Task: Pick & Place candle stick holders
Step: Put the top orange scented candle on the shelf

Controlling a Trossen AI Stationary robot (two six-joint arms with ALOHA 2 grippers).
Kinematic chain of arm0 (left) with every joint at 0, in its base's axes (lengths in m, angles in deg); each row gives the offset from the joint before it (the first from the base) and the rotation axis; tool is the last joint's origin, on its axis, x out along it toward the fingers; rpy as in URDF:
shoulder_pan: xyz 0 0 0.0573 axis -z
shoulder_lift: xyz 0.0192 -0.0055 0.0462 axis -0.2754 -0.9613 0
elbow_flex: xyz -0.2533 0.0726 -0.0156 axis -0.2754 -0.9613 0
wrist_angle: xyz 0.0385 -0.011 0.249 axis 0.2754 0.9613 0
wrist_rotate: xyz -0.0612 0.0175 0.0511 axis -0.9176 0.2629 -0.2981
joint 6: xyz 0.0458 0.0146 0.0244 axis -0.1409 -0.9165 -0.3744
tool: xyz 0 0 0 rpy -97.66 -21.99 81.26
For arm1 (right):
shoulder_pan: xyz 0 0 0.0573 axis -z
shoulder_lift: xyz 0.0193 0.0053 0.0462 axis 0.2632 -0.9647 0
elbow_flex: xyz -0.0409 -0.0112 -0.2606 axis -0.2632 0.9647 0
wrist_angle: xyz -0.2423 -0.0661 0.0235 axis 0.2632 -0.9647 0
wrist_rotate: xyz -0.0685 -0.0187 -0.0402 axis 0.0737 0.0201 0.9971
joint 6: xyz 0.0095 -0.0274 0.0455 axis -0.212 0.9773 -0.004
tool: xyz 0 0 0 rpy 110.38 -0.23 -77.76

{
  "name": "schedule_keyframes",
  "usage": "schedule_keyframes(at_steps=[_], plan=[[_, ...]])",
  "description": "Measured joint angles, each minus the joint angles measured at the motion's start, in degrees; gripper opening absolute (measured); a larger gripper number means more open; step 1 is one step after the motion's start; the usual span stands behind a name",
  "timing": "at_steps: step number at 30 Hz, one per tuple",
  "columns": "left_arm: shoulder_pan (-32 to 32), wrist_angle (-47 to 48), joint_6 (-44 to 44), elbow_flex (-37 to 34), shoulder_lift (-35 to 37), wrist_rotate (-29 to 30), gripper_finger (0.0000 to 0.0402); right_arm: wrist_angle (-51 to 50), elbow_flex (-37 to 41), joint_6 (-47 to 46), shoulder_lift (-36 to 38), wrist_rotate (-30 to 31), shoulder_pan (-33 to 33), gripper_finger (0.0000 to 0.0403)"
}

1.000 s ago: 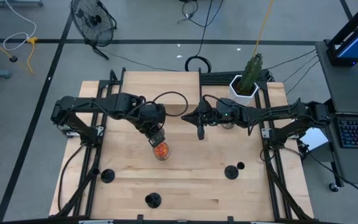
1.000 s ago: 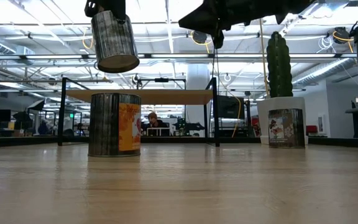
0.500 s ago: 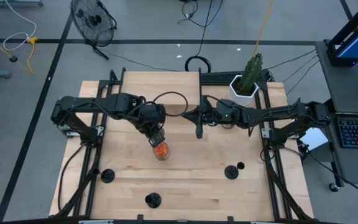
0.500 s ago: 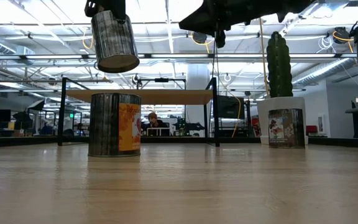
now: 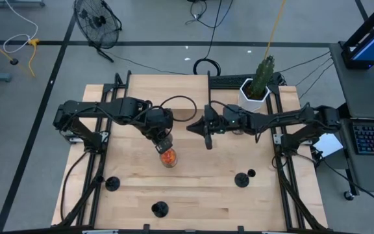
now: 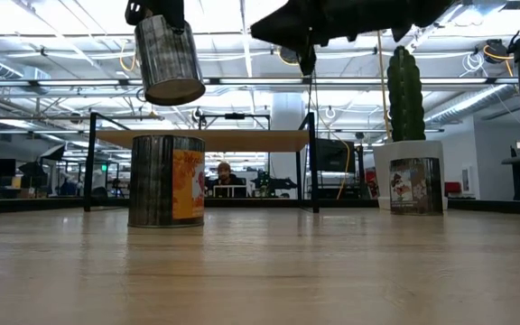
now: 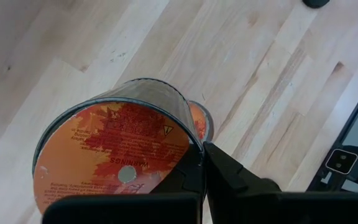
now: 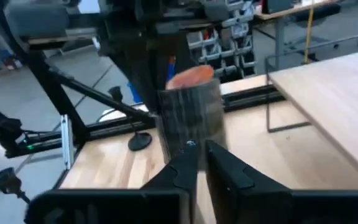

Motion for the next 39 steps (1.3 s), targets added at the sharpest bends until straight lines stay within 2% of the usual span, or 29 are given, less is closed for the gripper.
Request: schedule_keyframes(at_steps=[2, 7, 13, 18, 25, 39], plan=[[0.00, 0.01, 0.02, 0.00, 0.00, 0.00, 0.0001, 0.53, 0.23, 0.01, -1.43, -1.48, -0.11, 0.0050], [-0.01, -0.65, 0.05, -0.02, 0.00, -0.07, 0.0001, 9.57, 0.03, 0.16, -3.88, -2.87, -0.20, 0.0114], [-0.02, -3.96, 0.07, -0.02, 0.00, -0.73, 0.0001, 10.49, 0.03, 4.05, -3.95, -2.62, -0.20, 0.0194], [0.00, -5.88, -0.97, -0.02, 0.00, -1.00, 0.0001, 10.88, 0.03, 7.19, -3.95, -2.24, -0.20, 0.0243], [0.00, -12.16, -2.58, -0.02, 0.00, -1.03, 0.0001, 5.78, 0.03, 10.18, -3.95, 0.53, -0.17, 0.0276], [-0.06, -16.90, -2.98, -0.07, -1.90, 0.10, 0.0001, 3.89, 0.04, 5.70, -3.93, 0.05, -0.31, 0.0312]])
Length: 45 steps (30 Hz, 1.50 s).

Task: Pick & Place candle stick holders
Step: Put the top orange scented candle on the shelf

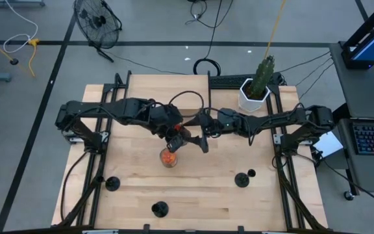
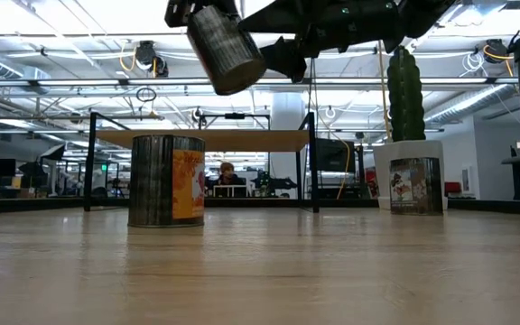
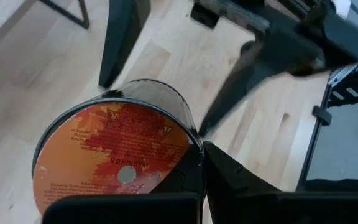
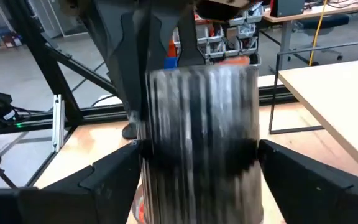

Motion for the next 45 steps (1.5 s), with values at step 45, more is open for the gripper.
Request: schedule_keyframes(at_steps=[45], plan=[[0.58, -0.64, 0.66, -0.04, -3.85, -1.89, 0.0000, 4.72, -2.37, -3.26, -8.39, -6.06, -1.00, 0.0349]])
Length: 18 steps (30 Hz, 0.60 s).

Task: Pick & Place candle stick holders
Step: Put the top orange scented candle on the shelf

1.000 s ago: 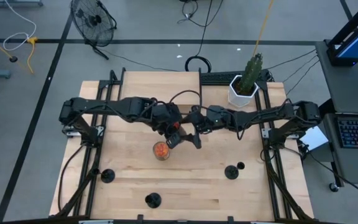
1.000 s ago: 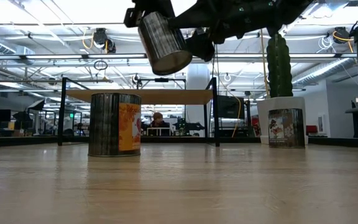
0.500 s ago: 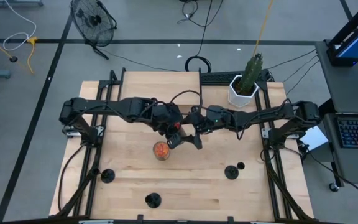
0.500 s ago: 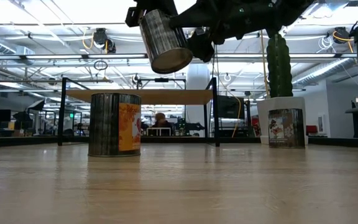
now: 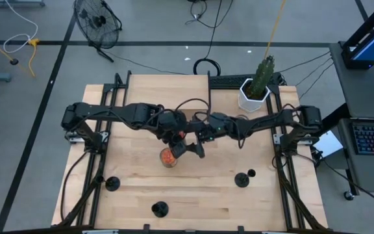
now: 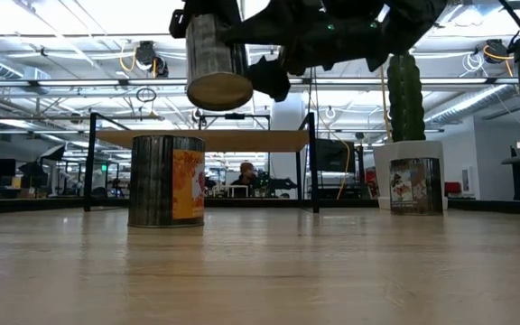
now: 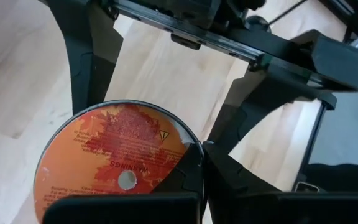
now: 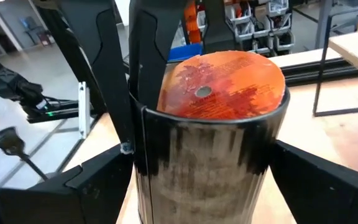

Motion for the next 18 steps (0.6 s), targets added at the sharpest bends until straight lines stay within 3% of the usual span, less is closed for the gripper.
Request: schedule_keyframes(at_steps=[18], plan=[[-0.17, -0.88, -1.25, 0.11, 0.01, 1.29, 0.0000, -2.98, -0.85, -1.70, 0.41, -2.96, 1.17, 0.0354]])
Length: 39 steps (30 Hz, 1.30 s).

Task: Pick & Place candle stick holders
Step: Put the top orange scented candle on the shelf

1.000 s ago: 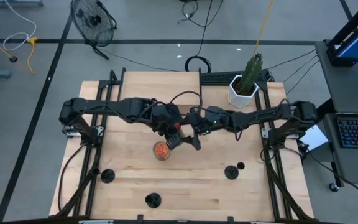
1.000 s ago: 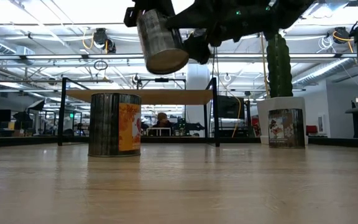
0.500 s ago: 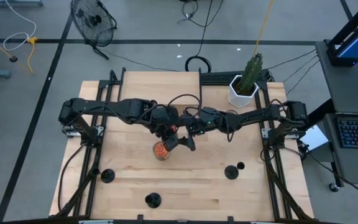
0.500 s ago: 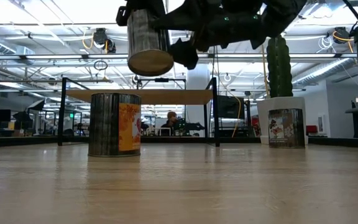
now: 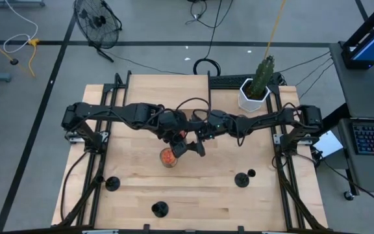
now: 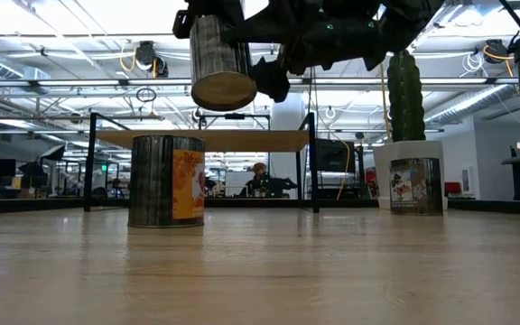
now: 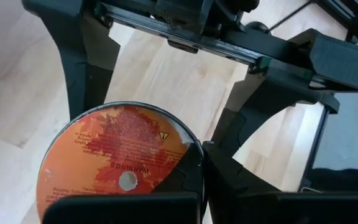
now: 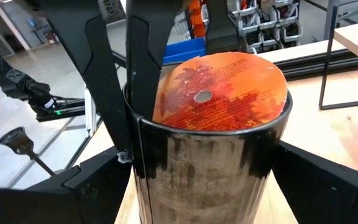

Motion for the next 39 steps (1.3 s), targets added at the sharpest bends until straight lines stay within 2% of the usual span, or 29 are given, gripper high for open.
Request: schedule_keyframes(at_steps=[10, 19, 24, 30, 34, 39], plan=[[0.04, 0.13, 0.02, 0.00, 0.08, 0.50, 0.0000, -0.17, 0.11, 0.46, 0.00, 0.06, -0.01, 0.0354], [0.42, -0.46, 0.15, 0.00, 0.08, 0.62, 0.0000, -1.47, 0.15, -4.50, 0.04, -1.79, 0.43, 0.0355], [0.44, -0.49, 0.09, 0.00, 0.08, 0.65, 0.0000, -1.50, 0.22, -3.78, 0.04, -1.66, 0.43, 0.0356], [0.42, -5.26, -0.83, 0.22, 0.10, 1.04, 0.0000, -1.75, 0.32, -4.90, -0.29, -2.13, 0.41, 0.0394], [0.35, -8.30, -1.72, 0.28, 0.32, -0.15, 0.0000, -0.35, 0.42, -4.64, -0.11, -2.74, 0.43, 0.0393], [0.24, -6.81, -1.40, 0.26, 0.32, -0.41, 0.0000, 1.20, 0.42, -4.80, -0.24, -2.45, 0.42, 0.0396]])
